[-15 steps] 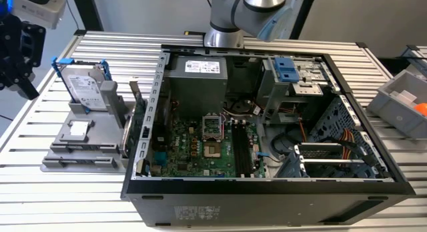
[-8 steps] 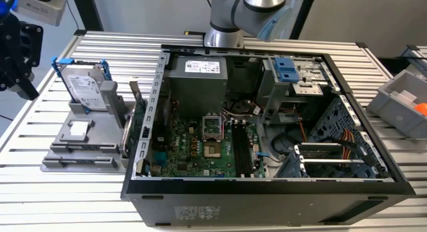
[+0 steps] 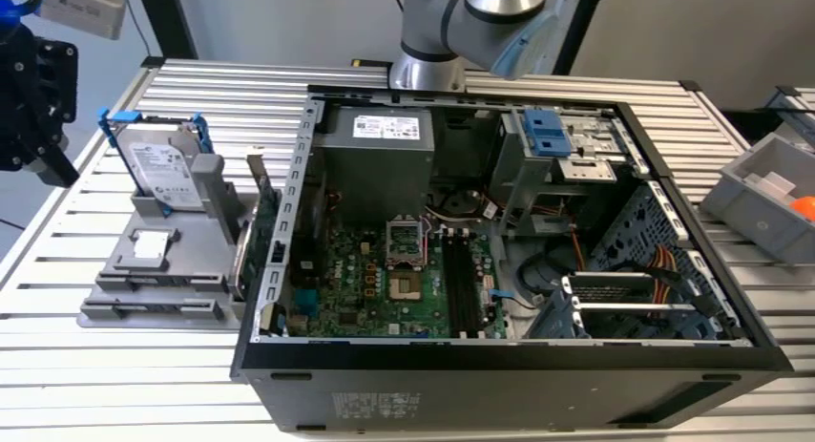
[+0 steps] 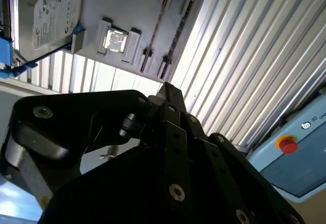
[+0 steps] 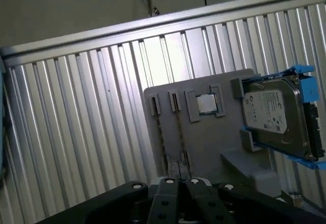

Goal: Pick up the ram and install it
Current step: 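Pick up the ram and move it above insertion slot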

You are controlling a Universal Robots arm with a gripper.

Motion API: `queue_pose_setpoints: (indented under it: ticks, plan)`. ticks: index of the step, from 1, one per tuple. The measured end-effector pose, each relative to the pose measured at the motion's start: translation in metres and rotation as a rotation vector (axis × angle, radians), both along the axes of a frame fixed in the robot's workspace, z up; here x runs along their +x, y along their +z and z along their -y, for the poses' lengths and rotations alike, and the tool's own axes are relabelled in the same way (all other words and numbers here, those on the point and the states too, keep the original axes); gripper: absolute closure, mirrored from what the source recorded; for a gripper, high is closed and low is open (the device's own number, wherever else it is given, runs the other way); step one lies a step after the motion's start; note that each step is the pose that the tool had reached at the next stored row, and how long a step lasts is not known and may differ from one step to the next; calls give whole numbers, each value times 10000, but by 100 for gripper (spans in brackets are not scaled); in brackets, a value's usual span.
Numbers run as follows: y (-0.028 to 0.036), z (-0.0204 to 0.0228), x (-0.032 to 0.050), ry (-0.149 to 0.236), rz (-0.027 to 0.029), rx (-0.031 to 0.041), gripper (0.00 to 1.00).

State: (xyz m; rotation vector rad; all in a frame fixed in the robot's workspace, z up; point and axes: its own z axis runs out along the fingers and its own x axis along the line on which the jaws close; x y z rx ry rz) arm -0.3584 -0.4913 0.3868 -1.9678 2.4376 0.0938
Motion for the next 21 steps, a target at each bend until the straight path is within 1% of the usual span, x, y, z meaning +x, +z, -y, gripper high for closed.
queue_pose_setpoints:
  ticks: [1,2,4,5,10,11,12,13,14,15,16,18,20,21]
  plan:
    - [0,0,0,76,31,116,100]
    - [0,0,0,148,62,255,100]
    - [0,0,0,278,105,535,100]
    - [0,-1,0,358,108,576,100]
    - [-3,0,0,1226,85,581,100]
    - [-3,0,0,1415,92,579,100]
    - [-3,0,0,1561,124,571,100]
    - [-4,0,0,1673,193,556,100]
    - [-6,0,1,1746,301,534,100]
    - [-7,0,0,1795,432,508,100]
    - [-11,0,0,1823,523,479,100]
    - [-18,0,1,1834,609,398,100]
    - [-24,1,3,1838,608,312,100]
    - [-25,0,5,1840,581,278,100]
